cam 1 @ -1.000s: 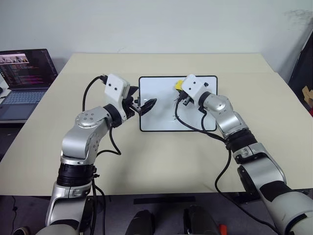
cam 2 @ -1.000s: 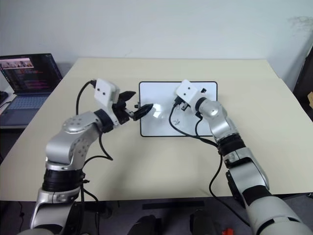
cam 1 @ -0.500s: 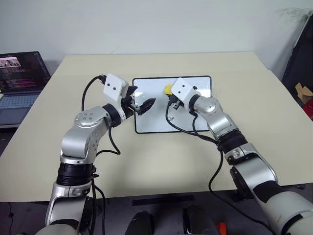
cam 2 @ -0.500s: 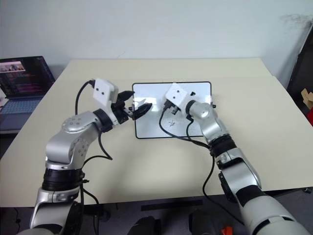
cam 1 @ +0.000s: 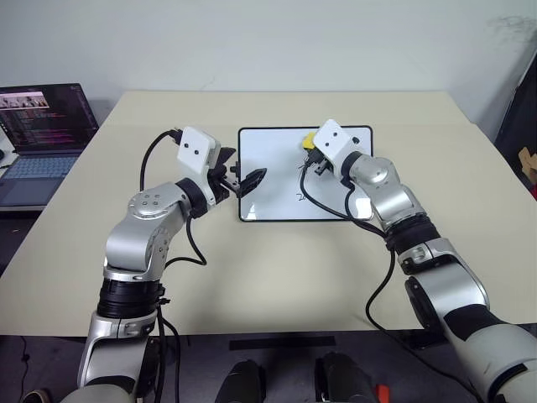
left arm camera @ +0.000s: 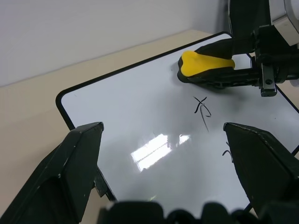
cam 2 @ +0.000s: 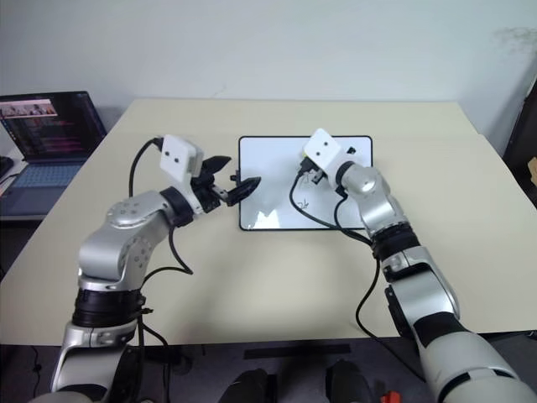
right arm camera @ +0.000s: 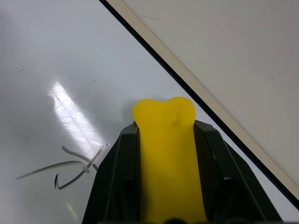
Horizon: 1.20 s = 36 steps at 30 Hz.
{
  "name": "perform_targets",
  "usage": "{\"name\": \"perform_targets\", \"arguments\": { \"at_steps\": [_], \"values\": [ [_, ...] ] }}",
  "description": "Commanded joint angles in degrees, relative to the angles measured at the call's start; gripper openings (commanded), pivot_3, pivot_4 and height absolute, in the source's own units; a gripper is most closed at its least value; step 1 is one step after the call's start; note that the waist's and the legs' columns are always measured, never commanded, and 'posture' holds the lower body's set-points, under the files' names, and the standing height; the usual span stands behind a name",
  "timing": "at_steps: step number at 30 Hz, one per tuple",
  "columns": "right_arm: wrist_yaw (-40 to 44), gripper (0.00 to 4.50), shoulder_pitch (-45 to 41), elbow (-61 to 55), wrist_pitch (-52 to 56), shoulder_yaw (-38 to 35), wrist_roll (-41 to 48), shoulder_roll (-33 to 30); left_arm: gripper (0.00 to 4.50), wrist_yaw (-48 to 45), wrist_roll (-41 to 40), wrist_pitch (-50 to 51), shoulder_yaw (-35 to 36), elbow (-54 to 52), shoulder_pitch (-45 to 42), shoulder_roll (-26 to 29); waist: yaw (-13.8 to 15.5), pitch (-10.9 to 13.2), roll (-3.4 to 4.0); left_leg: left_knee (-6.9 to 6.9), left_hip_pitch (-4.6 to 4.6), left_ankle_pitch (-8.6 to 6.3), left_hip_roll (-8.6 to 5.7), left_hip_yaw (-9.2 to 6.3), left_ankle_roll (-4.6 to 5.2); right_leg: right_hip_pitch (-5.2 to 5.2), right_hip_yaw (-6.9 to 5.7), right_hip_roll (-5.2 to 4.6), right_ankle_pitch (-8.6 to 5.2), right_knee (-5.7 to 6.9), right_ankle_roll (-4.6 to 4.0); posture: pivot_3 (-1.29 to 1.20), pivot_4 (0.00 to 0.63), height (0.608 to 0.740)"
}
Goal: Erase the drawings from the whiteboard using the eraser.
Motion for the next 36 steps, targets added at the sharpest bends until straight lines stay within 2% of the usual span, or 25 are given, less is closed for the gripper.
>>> {"name": "perform_targets", "arguments": {
  "at_steps": [1, 7, 10, 13, 17, 20, 26, 28, 31, 36],
  "values": [
    [0.9, 1.19, 0.1, -1.0, 0.5, 1.3, 0.5, 3.1, 4.5, -0.3, 0.0, -1.5, 0.1, -1.0, -1.2, -0.2, -0.4, 0.0, 0.0, 0.0, 0.01, 0.0, 0.0, 0.01, 0.0, 0.0, 0.0, 0.0, 0.0, 0.0, 0.0, 0.0, 0.15, 0.74],
    [2.2, 1.19, 1.2, -5.0, 0.8, 2.0, 0.8, 6.3, 4.5, 0.0, 0.2, -1.5, 0.1, -1.1, -0.6, -0.3, -1.4, 0.0, 0.02, -0.06, 0.02, 0.0, 0.06, 0.06, 0.0, -0.09, 0.03, 0.03, 0.0, 0.05, 0.0, 0.0, 0.15, 0.74],
    [3.5, 1.19, 2.3, -10.5, 2.6, -0.1, 2.4, 4.5, 4.5, 0.3, 0.3, -1.4, 0.5, -1.2, 0.1, 0.1, -1.1, 0.0, 0.03, -0.02, -0.2, 0.0, 0.04, 0.04, -0.02, -0.23, 0.02, 0.01, 0.0, -0.01, 0.0, 0.0, 0.15, 0.74],
    [6.9, 1.19, 5.7, -20.8, 6.9, -2.8, 6.1, 1.4, 4.5, 0.3, 0.1, -1.2, 0.9, -1.4, 0.8, 0.4, -0.4, 0.0, 0.02, 0.07, -0.75, 0.12, 0.02, -0.1, -0.23, -0.66, 0.01, -0.03, 0.0, -0.03, 0.0, 0.0, 0.15, 0.74],
    [12.1, 1.18, 12.0, -35.1, 14.4, -5.9, 13.5, -1.1, 4.5, -0.1, -0.7, -0.5, 1.7, -1.9, 2.0, 1.1, 0.1, 0.0, 0.02, 0.01, -1.13, 0.12, 0.06, -0.13, -0.26, -0.98, -0.02, -0.03, 0.0, -0.11, 0.0, 0.0, 0.15, 0.74],
    [15.9, 1.18, 20.1, -46.4, 18.1, -6.8, 16.2, -6.4, 4.5, -1.0, -0.2, -0.5, 1.9, -1.6, 3.8, 2.5, 0.2, 0.0, 0.02, 0.0, -1.17, 0.1, 0.04, -0.11, -0.24, -0.98, -0.02, -0.04, 0.0, -0.19, 0.0, 0.0, 0.15, 0.74],
    [18.7, 1.18, 34.0, -59.1, 19.0, -7.3, 18.4, -13.8, 4.5, -2.4, -1.0, 1.1, 1.6, -3.1, 6.7, 4.2, 0.2, 0.0, 0.02, 0.06, -1.15, -0.03, 0.03, -0.11, 0.0, -0.93, -0.04, -0.03, 0.0, -0.14, 0.0, 0.0, 0.15, 0.74],
    [18.0, 1.18, 37.6, -61.2, 18.5, -7.0, 18.4, -14.3, 4.5, -3.2, -1.1, 1.5, 1.3, -3.6, 7.4, 4.7, 0.0, 0.0, 0.01, 0.05, -1.06, -0.03, 0.05, -0.09, 0.0, -0.89, -0.04, -0.01, 0.0, -0.1, 0.01, 0.0, 0.15, 0.74],
    [16.5, 1.18, 39.8, -60.4, 12.3, -3.2, 12.8, -16.0, 4.5, -4.6, -1.0, 1.7, 0.5, -3.8, 7.4, 5.3, 0.0, 0.0, 0.0, 0.07, -0.98, -0.03, 0.04, 0.01, 0.01, -0.88, -0.07, 0.01, -0.01, -0.02, 0.01, 0.0, 0.15, 0.74],
    [8.7, 1.18, 32.8, -51.4, 6.2, -0.5, 6.9, -11.0, 4.5, -5.8, -0.6, 1.9, -0.2, -2.8, 5.5, 5.5, 0.0, 0.0, -0.01, 0.1, -0.82, -0.01, 0.05, 0.12, 0.0, -0.83, -0.03, 0.05, 0.0, 0.08, 0.0, 0.0, 0.15, 0.74]
  ]
}}
